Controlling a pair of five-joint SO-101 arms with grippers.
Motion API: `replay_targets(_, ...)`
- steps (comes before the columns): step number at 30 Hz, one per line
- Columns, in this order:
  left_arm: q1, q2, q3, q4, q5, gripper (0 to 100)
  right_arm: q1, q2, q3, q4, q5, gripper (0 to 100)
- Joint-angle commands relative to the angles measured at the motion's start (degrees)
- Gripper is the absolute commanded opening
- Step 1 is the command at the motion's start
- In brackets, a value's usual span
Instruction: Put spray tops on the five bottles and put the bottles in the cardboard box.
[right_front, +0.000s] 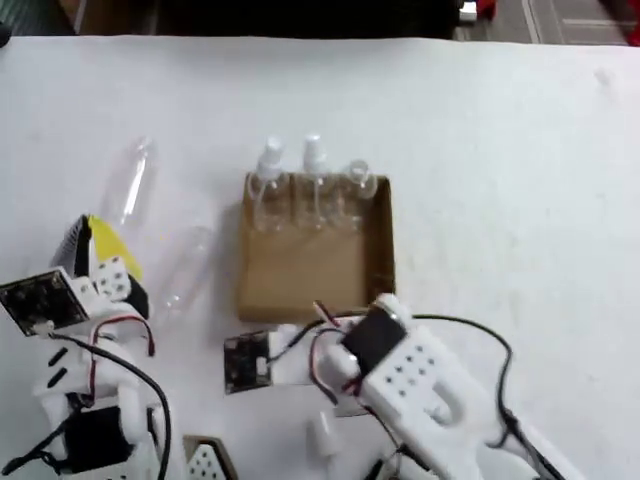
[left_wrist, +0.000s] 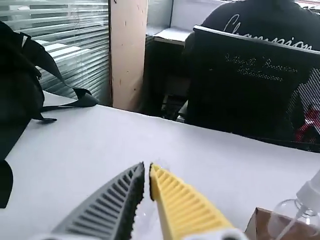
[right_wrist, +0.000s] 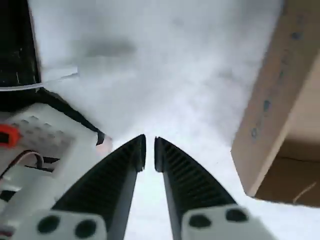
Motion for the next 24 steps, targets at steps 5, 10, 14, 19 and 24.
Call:
replay_targets(5,-10.86,-0.75,-0.35,-3.87,5.36,2,0.04,8.57,2.73,-5.76,8.7,1.7)
replay_targets(10,-11.56,-0.75,-0.35,-3.96,5.63,3,-0.04,9.89,6.51,-9.1,14.77,1.9)
replay_targets(14,-11.74,-0.75,-0.35,-4.04,5.54,3,0.04,9.89,6.95,-9.71,15.21,10.4)
replay_targets(19,-11.82,-0.75,-0.35,-4.84,5.54,2,-2.68,10.15,7.21,-8.22,21.1,20.3)
replay_targets(24,-12.53,-0.66,3.34,-10.46,5.54,3,-7.96,9.63,7.38,-4.53,32.09,19.6)
